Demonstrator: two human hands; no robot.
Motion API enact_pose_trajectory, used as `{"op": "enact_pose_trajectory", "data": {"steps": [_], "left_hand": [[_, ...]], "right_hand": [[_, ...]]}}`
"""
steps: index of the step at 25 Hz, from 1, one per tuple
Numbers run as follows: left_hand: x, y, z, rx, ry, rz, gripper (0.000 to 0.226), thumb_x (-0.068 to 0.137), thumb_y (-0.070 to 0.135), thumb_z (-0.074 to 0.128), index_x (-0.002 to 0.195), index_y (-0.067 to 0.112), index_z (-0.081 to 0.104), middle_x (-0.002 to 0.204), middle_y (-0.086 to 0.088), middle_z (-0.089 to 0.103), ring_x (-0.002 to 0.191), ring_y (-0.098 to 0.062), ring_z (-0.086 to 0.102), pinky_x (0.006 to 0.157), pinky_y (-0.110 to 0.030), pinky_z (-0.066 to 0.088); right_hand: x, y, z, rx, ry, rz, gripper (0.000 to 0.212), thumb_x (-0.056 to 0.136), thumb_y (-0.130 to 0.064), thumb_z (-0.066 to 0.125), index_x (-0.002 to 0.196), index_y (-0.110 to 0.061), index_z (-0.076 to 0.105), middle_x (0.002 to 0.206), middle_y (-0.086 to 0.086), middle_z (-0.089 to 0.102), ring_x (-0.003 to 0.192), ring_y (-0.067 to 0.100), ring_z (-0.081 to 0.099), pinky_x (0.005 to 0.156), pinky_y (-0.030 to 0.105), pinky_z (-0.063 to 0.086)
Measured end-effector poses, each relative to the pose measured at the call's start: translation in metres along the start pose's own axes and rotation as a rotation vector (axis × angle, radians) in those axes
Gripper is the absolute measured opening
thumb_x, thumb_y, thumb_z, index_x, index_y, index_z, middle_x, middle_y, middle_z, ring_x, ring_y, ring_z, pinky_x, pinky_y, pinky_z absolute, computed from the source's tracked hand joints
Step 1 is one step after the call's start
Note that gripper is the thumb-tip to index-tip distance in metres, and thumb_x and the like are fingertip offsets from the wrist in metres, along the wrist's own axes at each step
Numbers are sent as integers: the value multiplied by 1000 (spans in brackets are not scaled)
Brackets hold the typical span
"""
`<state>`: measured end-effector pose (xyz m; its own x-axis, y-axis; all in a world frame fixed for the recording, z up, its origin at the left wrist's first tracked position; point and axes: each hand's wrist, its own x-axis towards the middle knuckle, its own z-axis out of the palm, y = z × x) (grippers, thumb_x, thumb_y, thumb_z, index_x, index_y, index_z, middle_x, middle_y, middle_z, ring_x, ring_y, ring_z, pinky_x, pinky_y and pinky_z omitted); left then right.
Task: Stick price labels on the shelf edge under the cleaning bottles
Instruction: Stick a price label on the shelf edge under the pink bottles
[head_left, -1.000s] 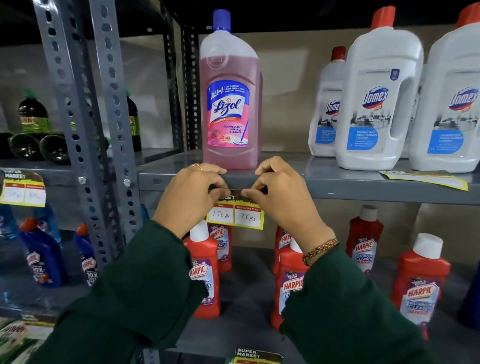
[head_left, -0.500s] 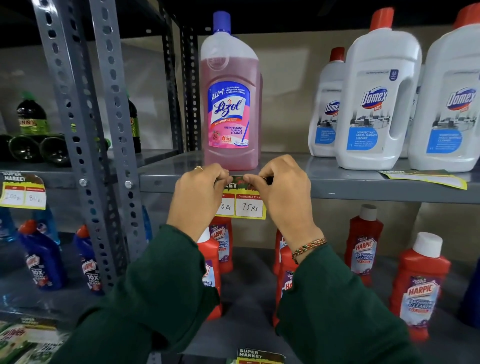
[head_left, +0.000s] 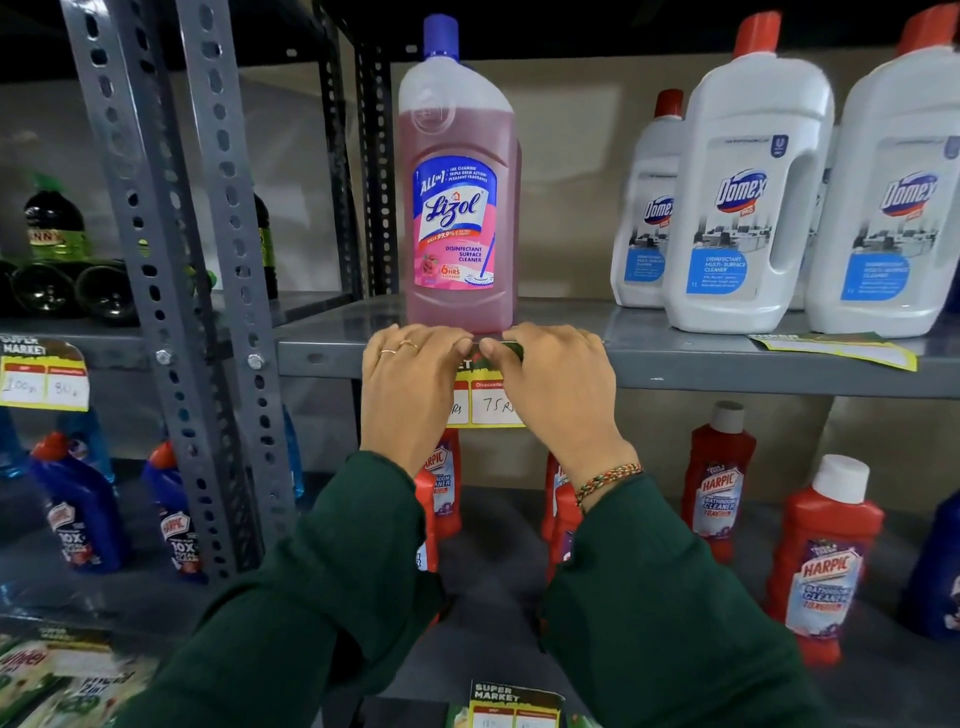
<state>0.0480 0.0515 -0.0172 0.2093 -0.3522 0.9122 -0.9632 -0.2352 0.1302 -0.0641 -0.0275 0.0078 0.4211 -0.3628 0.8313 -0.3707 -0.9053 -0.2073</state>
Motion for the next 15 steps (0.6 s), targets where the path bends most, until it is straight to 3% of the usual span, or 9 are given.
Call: {"op": "enact_pose_trajectory", "data": {"steps": [5,7,10,15], "left_hand": [[9,-15,-9,-131,-34,-6,33,92,28,36,97,14,66,95,-7,72,87,-25,58,86,-40,32],[15,-22,-13,-223,-101,3,27,91,24,39,98,17,65,95,-1,71,81,-17,54,85,-39,34],[15,-25,-10,-259,-112,15,26,91,22,40,98,18,64,91,6,67,80,-18,53,82,-47,44],[11,-18,-4,-240,-38,-34,25,93,17,34,98,15,59,91,-4,70,85,-26,56,81,-54,45]], "right_hand": [[1,8,-10,11,-119,-54,19,93,-20,45,102,-12,60,95,12,71,89,30,61,72,34,41],[2,9,-15,27,-169,-60,21,91,-16,47,109,-14,57,102,11,70,95,30,61,76,37,45],[3,7,-20,24,-221,-68,26,90,-14,48,115,-15,54,108,10,69,100,29,60,79,37,46],[5,10,-23,114,-281,-65,24,90,-12,46,111,-13,57,109,11,69,100,30,61,85,38,47]]}}
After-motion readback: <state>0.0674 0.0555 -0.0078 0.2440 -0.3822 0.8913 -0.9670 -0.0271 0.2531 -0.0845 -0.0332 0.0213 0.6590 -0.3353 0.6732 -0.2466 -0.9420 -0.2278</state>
